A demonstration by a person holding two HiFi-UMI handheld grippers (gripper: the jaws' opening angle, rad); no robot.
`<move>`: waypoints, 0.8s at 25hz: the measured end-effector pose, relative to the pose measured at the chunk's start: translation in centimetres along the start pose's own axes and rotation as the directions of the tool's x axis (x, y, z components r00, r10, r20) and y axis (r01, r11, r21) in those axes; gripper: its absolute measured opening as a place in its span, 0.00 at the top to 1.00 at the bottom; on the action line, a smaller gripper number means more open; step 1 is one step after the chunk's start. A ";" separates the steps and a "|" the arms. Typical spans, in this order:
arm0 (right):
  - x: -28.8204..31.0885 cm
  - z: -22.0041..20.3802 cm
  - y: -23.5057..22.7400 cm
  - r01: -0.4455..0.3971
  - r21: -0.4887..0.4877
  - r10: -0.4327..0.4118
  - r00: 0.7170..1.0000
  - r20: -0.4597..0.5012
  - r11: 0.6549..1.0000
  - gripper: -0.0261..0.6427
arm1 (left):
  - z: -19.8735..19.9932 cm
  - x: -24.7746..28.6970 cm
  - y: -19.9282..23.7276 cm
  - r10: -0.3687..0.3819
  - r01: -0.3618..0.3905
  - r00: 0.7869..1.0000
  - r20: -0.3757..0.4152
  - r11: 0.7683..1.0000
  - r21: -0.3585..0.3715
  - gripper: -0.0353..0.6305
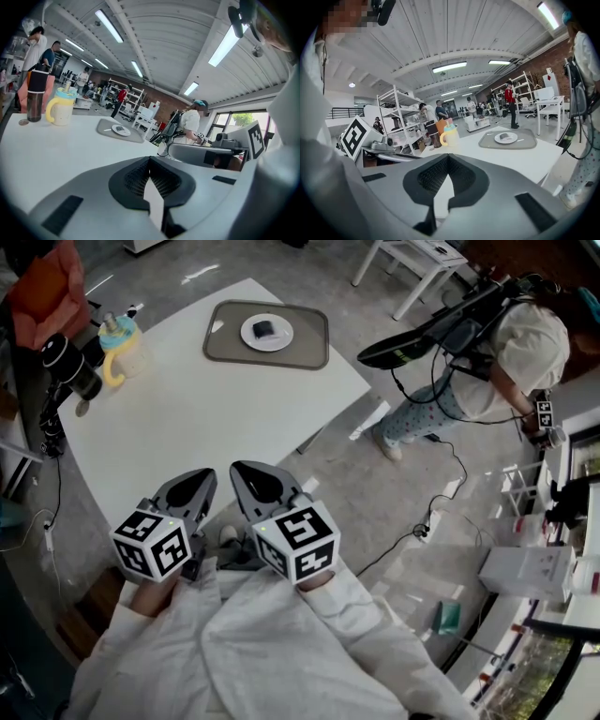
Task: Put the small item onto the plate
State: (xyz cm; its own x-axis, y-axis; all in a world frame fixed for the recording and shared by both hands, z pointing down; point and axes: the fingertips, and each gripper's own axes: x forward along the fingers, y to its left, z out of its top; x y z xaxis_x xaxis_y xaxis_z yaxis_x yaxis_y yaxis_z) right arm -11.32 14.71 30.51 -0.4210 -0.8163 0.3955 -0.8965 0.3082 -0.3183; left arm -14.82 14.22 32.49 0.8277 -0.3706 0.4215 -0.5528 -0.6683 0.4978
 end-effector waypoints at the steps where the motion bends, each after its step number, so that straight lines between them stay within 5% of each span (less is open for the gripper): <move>1: 0.0 0.0 -0.1 0.002 -0.003 -0.002 1.000 -0.001 1.000 0.94 | 0.1 0.1 -0.1 -0.001 0.001 1.000 0.000 1.000 0.006 0.93; 20: -0.4 -1.0 -0.3 0.012 -0.017 -0.012 0.999 -0.031 1.000 0.94 | 0.4 -0.7 0.3 0.013 -0.013 1.000 0.026 1.000 -0.002 0.93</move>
State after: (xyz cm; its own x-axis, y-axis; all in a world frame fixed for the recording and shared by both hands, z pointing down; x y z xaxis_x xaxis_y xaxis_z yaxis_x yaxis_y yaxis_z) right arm -11.01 15.41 31.28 -0.4139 -0.8046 0.4258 -0.9036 0.3065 -0.2992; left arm -15.53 14.03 32.01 0.8225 -0.3963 0.4079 -0.5638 -0.6623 0.4934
